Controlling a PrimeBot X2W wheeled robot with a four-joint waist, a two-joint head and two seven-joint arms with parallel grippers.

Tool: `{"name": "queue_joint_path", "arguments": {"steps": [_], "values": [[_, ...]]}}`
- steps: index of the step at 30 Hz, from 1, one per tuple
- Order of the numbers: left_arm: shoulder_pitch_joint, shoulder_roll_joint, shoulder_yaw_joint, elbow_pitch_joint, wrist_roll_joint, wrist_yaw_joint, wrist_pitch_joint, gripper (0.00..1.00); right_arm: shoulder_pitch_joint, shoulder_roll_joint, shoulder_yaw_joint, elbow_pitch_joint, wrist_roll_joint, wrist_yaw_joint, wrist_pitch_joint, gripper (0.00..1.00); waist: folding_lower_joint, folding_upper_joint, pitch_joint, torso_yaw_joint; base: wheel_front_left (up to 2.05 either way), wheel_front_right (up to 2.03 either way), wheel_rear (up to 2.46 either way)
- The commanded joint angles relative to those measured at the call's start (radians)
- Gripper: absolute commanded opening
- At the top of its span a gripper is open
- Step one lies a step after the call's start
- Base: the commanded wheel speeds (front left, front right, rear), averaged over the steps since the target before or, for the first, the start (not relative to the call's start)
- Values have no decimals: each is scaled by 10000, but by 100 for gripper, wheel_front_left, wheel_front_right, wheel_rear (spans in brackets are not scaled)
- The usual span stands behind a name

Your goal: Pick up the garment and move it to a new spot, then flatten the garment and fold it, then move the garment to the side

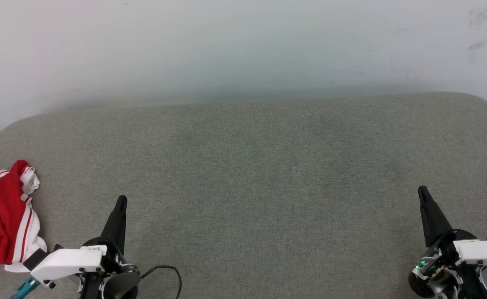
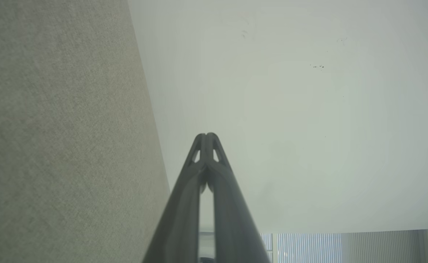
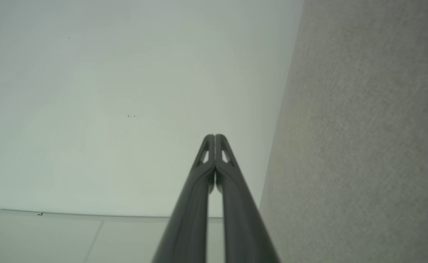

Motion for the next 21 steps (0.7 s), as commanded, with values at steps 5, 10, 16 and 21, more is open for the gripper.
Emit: {"name": "queue_joint_path", "arguments": {"steps": [5,10,16,21], "values": [[-58,-17,17,0,9,-32,19,0,-117,23,-1,10,-53,0,8,0,0,0,0,0,0,0,0],[-58,-17,16,0,8,-32,17,0,-117,23,1,10,-52,-1,7,0,0,0,0,0,0,0,0],[-58,-17,14,0,8,-32,18,0,-117,24,1,10,-51,0,6,0,0,0,0,0,0,0,0],[28,-6,-13,60,0,2,-10,100,46,4,5,47,2,0,-9,100,0,0,1,0,0,0,0]]}}
